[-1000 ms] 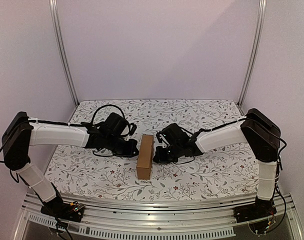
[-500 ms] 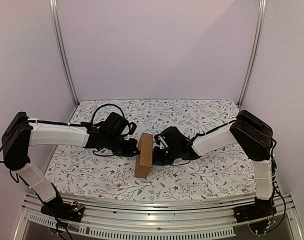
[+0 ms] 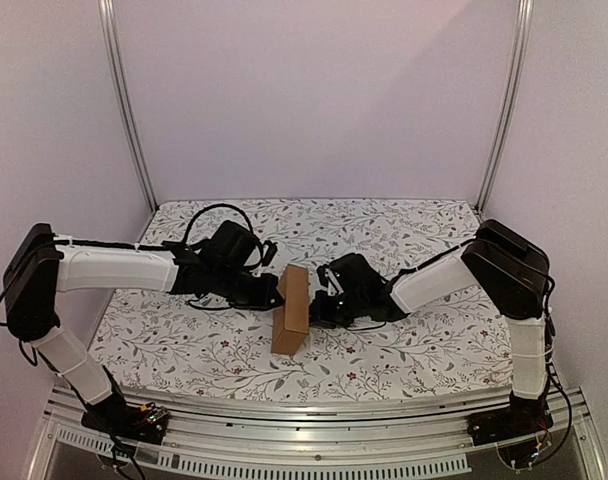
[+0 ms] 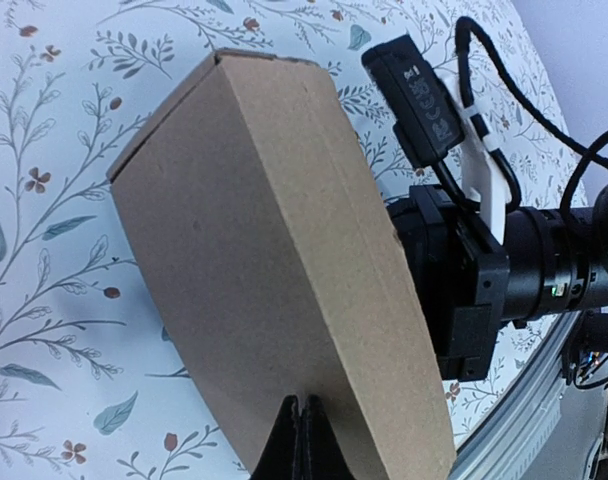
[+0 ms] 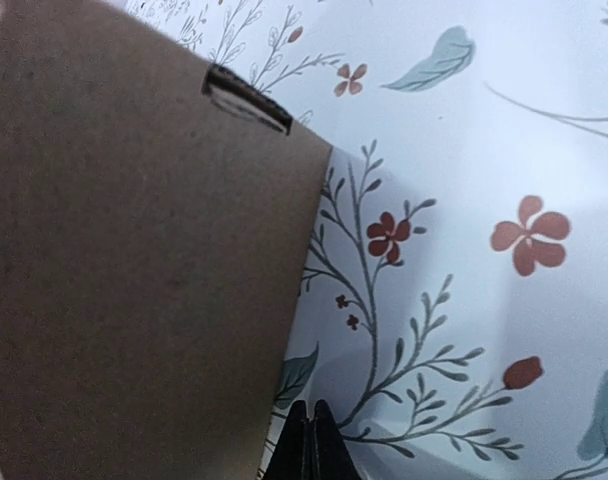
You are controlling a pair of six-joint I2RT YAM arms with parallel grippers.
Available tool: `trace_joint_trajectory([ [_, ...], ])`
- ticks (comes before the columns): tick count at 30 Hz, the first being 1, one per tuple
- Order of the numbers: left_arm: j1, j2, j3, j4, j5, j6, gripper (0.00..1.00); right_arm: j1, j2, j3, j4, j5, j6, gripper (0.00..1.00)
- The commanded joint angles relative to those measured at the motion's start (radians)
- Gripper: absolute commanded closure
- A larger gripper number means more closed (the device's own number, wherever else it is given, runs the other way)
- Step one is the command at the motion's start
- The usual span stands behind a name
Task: Fold the paper box
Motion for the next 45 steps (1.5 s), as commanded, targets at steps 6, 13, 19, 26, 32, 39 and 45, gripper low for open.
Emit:
trace_joint_trajectory([
  [6,-0.015,0.009,0.055,-0.015,0.014,0.014,1.00,-0.054,-0.060,-0.118,-0.156,0.153,-0.111,1.00],
  [13,-0.018,0.070,0.103,-0.008,0.037,0.021,1.00,-0.075,-0.166,-0.168,-0.227,0.220,-0.178,1.00],
  [19,-0.020,0.123,0.134,0.004,0.051,0.025,1.00,-0.081,-0.307,-0.199,-0.322,0.250,-0.227,1.00],
  [26,-0.023,0.157,0.157,0.018,0.069,0.031,1.00,-0.081,-0.514,-0.229,-0.454,0.352,-0.303,1.00],
  [32,-0.024,0.132,0.189,-0.014,0.061,0.065,1.00,-0.081,-0.643,-0.234,-0.553,0.471,-0.368,0.97],
  [39,-0.023,0.061,0.242,-0.127,-0.039,0.117,0.91,-0.082,-0.752,-0.239,-0.620,0.597,-0.428,0.70],
  [45,-0.023,-0.027,0.273,-0.225,-0.142,0.163,0.71,-0.081,-0.825,-0.236,-0.663,0.646,-0.461,0.42],
])
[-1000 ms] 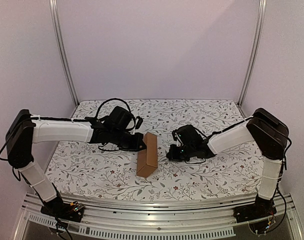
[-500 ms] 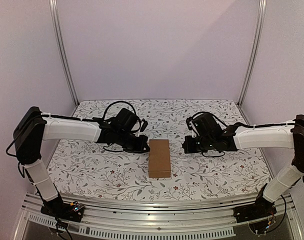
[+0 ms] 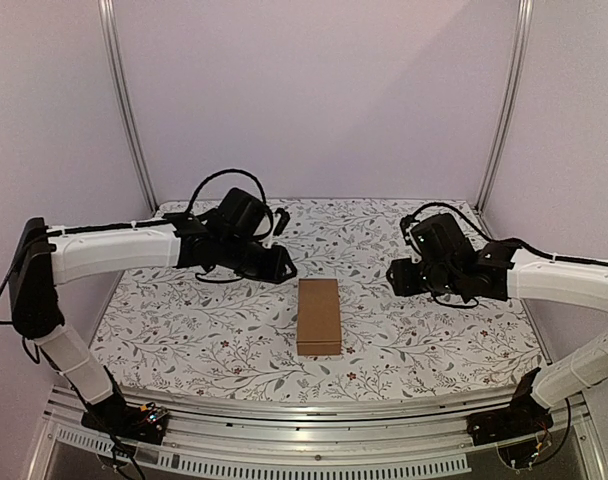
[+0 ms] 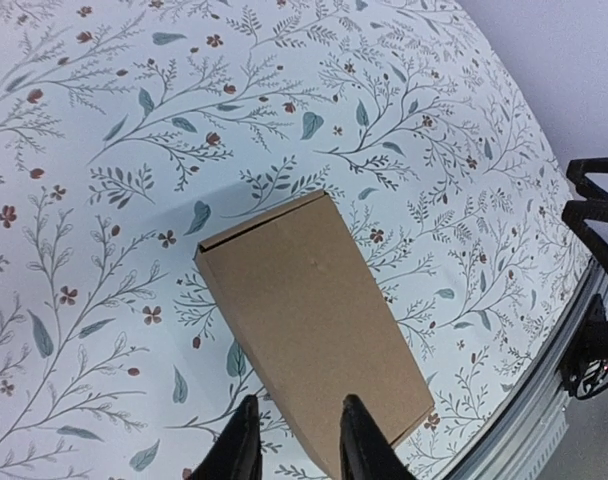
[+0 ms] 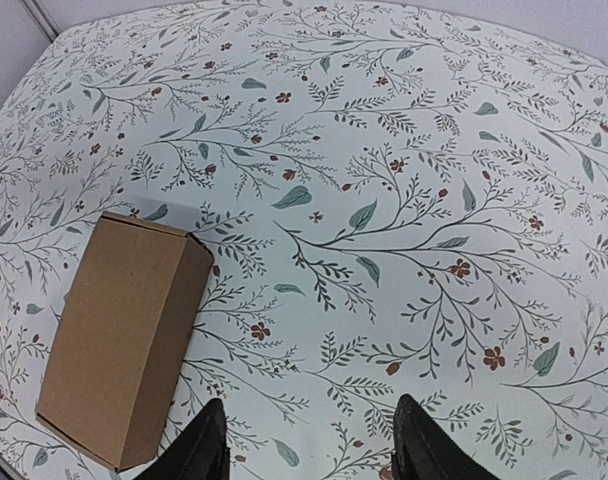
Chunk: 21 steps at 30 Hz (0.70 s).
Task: Fold the paper box
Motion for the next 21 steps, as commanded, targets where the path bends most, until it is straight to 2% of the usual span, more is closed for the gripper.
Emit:
trace_joint_trajectory([
  [1,-0.011,-0.093,0.034,-0.107,-0.122,0.057,0.68,-0.004,-0.065,-0.010,-0.063,0.081,-0.040,0.38],
  [2,-0.011,-0.108,0.039,-0.121,-0.140,0.065,0.64,-0.005,-0.081,-0.009,-0.068,0.090,-0.045,0.35],
  [4,-0.010,-0.139,0.058,-0.155,-0.179,0.083,0.54,-0.005,-0.104,-0.007,-0.082,0.109,-0.057,0.22],
  [5,-0.010,-0.152,0.068,-0.173,-0.196,0.090,0.48,-0.005,-0.119,-0.005,-0.088,0.117,-0.063,0.07],
  [6,-0.010,-0.167,0.077,-0.190,-0.218,0.099,0.40,-0.004,-0.128,-0.002,-0.097,0.125,-0.074,0.02],
  [9,-0.007,-0.205,0.101,-0.231,-0.259,0.122,0.03,-0.006,-0.160,0.019,-0.132,0.153,-0.097,0.01],
  [12,0.010,-0.225,0.138,-0.280,-0.242,0.148,0.00,-0.005,-0.178,0.055,-0.178,0.188,-0.115,0.01],
  [14,0.035,-0.235,0.168,-0.314,-0.208,0.158,0.00,-0.035,-0.185,0.086,-0.209,0.147,-0.126,0.01],
  [21,0.132,-0.280,0.242,-0.388,-0.201,0.212,0.00,-0.276,-0.194,0.225,-0.382,-0.088,-0.096,0.01],
])
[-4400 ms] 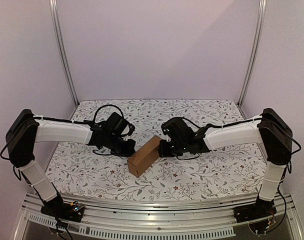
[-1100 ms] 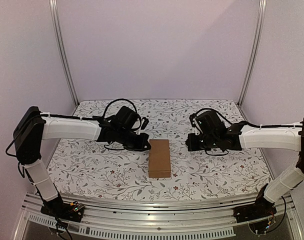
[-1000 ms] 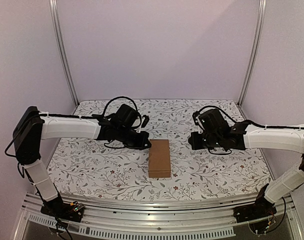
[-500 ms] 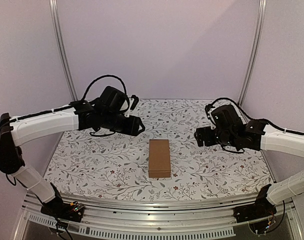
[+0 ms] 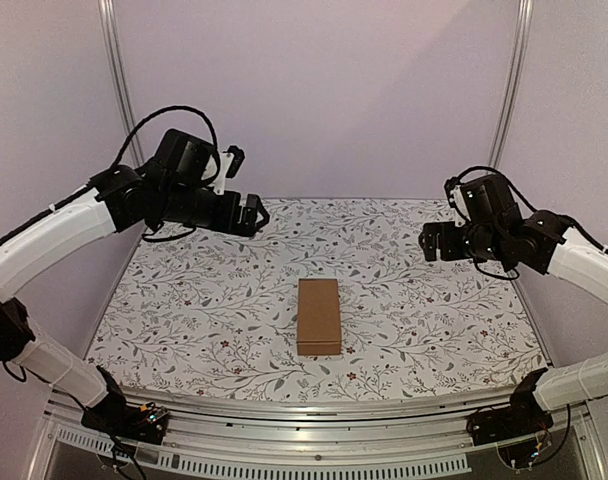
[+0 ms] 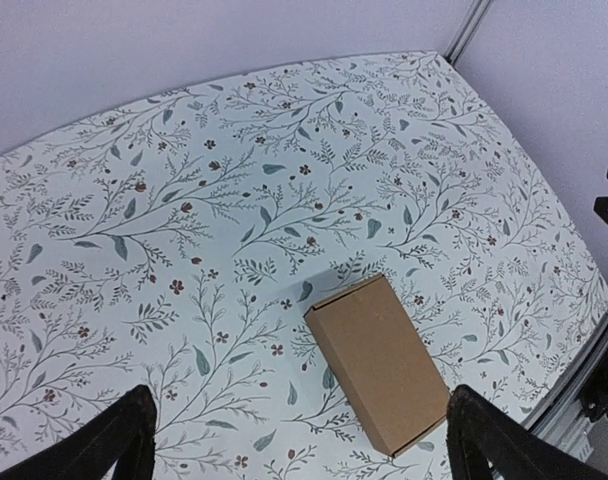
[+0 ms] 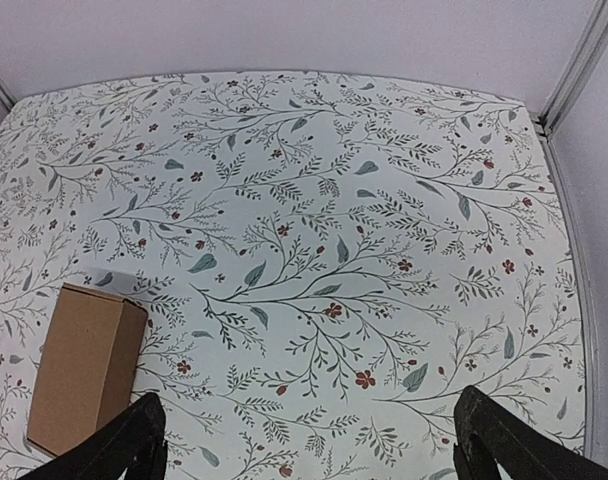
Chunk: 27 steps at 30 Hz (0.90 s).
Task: Fold the paper box
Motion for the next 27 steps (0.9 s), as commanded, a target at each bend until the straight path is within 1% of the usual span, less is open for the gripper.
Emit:
trace_joint_trajectory([
  [1,0.088,-0.052,0.034,-0.083,0.003,0.051,0.00,-0.149,-0.022,0.112,-0.184,-0.147,0.023,0.01],
  [5,0.196,-0.114,-0.002,-0.073,0.049,0.040,0.01,-0.209,-0.077,0.141,-0.209,-0.187,0.077,0.01],
  [7,0.245,-0.146,-0.023,-0.067,0.077,0.028,0.01,-0.212,-0.122,0.146,-0.198,-0.153,0.089,0.01],
  [9,0.271,-0.179,-0.042,-0.066,0.072,0.031,0.01,-0.212,-0.166,0.141,-0.189,-0.118,0.088,0.01],
  [14,0.274,-0.267,-0.118,-0.038,-0.005,0.062,0.00,-0.212,-0.243,0.090,-0.165,-0.092,0.093,0.01],
  [18,0.275,-0.368,-0.212,0.011,-0.003,0.077,0.01,-0.212,-0.267,0.071,-0.175,-0.041,0.111,0.01],
  [23,0.275,-0.513,-0.338,0.112,0.017,0.119,0.00,-0.212,-0.277,0.066,-0.187,0.006,0.141,0.01],
  [27,0.275,-0.591,-0.430,0.191,0.000,0.124,0.00,-0.212,-0.246,0.100,-0.210,-0.065,0.133,0.01],
])
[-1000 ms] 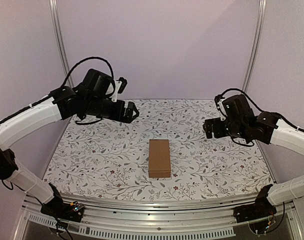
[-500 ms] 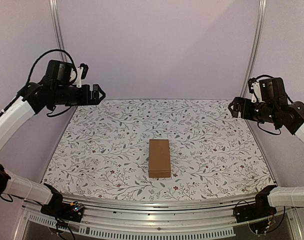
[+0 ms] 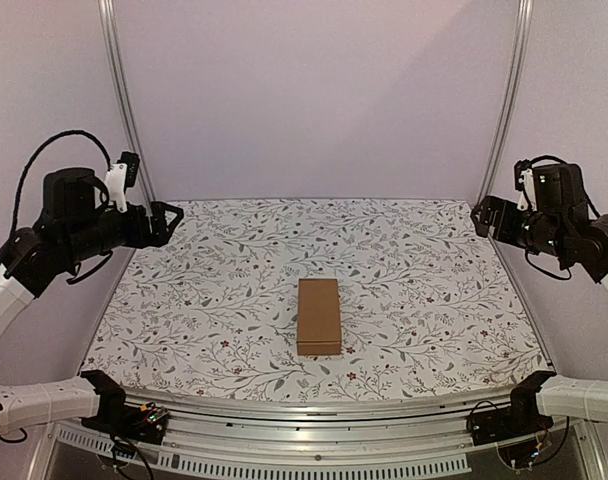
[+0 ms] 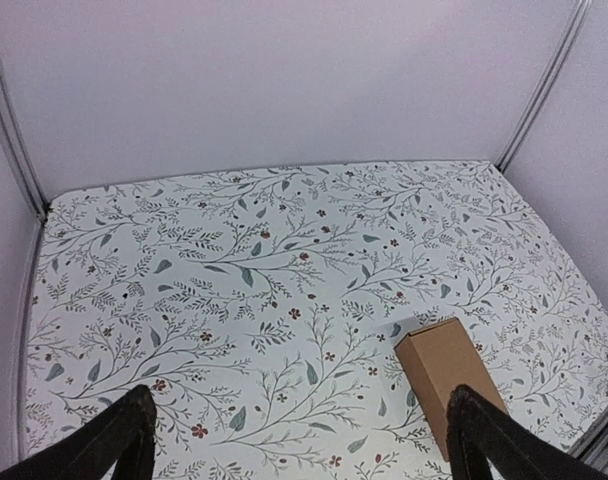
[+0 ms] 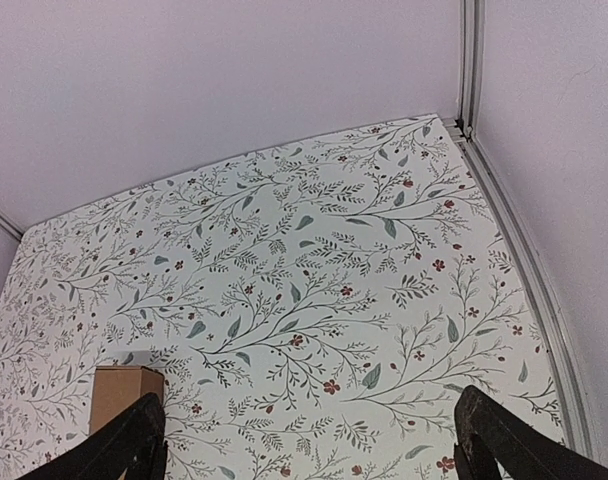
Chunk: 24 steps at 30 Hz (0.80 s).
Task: Fold the paper box
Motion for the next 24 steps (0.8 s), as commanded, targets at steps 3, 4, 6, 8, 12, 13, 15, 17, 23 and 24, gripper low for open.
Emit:
trace_joint_trajectory([
  [3,0.007,-0.069,-0.083,0.100,-0.019,0.039,0.00,-0.002,0.026,0.008,-0.014,-0.031,-0.036,0.01],
  [4,0.007,-0.069,-0.084,0.094,-0.028,0.044,0.00,-0.002,0.027,-0.007,-0.001,-0.016,-0.041,0.01],
  [6,0.006,-0.064,-0.084,0.084,-0.033,0.049,0.00,-0.002,0.030,-0.027,0.015,0.000,-0.049,0.01],
  [8,0.006,-0.054,-0.081,0.077,-0.033,0.052,0.00,-0.003,0.035,-0.033,0.018,0.020,-0.060,0.01],
  [12,0.008,-0.036,-0.075,0.066,-0.029,0.058,0.01,-0.002,0.027,-0.039,0.037,0.032,-0.081,0.01],
  [13,0.010,-0.032,-0.075,0.065,-0.026,0.058,0.00,-0.003,0.024,-0.043,0.046,0.027,-0.083,0.01],
  [15,0.010,-0.028,-0.073,0.064,-0.018,0.056,0.00,-0.002,0.020,-0.049,0.057,0.021,-0.085,0.01],
  [17,0.011,-0.026,-0.073,0.065,-0.008,0.056,0.00,-0.003,0.024,-0.050,0.059,0.016,-0.089,0.01],
  [23,0.013,-0.028,-0.076,0.066,-0.020,0.056,0.00,-0.003,0.009,-0.060,0.057,-0.014,-0.127,0.01],
  [24,0.012,-0.028,-0.076,0.066,-0.021,0.055,0.00,-0.003,0.005,-0.062,0.062,-0.009,-0.127,0.01],
])
